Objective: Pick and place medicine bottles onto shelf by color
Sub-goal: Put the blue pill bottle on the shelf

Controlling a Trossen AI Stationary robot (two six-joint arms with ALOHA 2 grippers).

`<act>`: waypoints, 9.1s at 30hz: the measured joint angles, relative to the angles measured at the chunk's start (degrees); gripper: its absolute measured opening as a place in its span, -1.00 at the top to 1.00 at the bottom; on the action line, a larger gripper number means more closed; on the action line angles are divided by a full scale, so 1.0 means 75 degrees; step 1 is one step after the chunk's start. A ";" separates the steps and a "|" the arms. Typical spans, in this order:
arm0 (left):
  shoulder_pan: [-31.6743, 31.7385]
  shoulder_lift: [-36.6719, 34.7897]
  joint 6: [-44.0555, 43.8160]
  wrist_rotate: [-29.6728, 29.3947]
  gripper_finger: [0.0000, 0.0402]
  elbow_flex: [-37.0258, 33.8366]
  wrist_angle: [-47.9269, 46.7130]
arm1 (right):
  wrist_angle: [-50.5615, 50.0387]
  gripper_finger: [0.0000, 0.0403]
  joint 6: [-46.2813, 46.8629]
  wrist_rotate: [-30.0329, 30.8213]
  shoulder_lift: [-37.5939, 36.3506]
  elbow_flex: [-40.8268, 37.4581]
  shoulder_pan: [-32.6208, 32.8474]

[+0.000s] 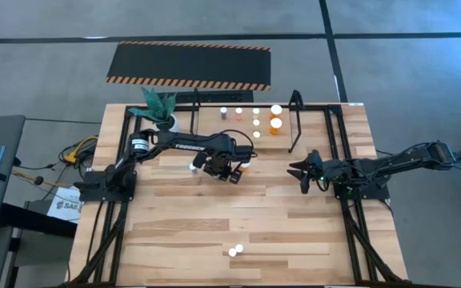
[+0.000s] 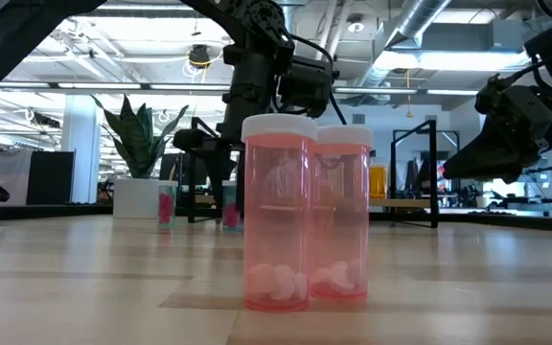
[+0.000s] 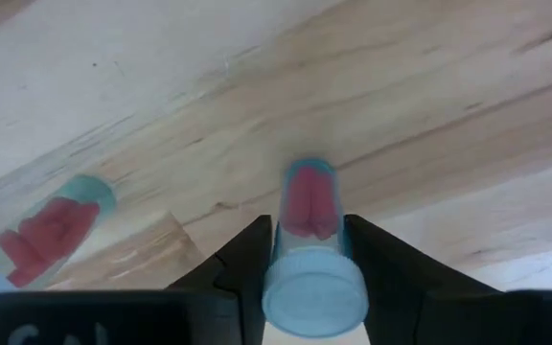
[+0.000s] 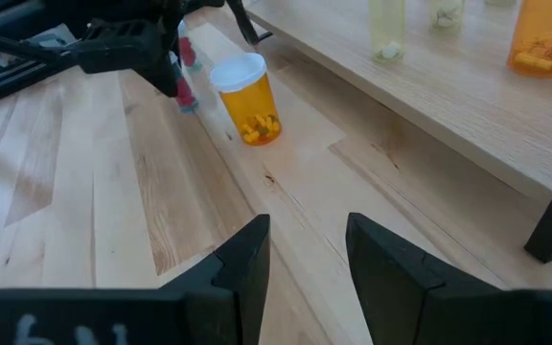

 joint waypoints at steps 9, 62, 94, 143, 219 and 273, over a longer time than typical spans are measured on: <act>0.0072 -0.0018 0.0006 0.0199 0.13 0.0000 -0.0068 | 0.0000 0.20 0.0000 0.0003 0.0000 0.0000 0.0001; -0.0047 -0.0633 -0.1286 -0.1063 0.12 0.0845 -0.1094 | 0.0001 0.20 0.0000 0.0000 0.0000 0.0000 0.0001; -0.1006 -0.1571 -0.4624 -0.2171 0.01 0.0848 -0.1792 | 0.0003 0.20 -0.0003 0.0003 -0.0003 0.0000 0.0001; -0.0437 -0.1145 -0.4933 -0.1262 -0.47 -0.1303 0.1263 | -0.0002 0.20 0.0000 0.0000 -0.0001 0.0000 0.0000; 0.1684 -0.1166 0.0843 -0.2666 0.46 0.0306 0.1306 | 0.0000 0.20 0.0000 0.0002 0.0000 0.0000 -0.0001; 0.2649 -0.0816 0.5660 -0.1953 0.46 0.0309 0.2110 | 0.0003 0.20 0.0000 0.0000 -0.0003 0.0000 0.0001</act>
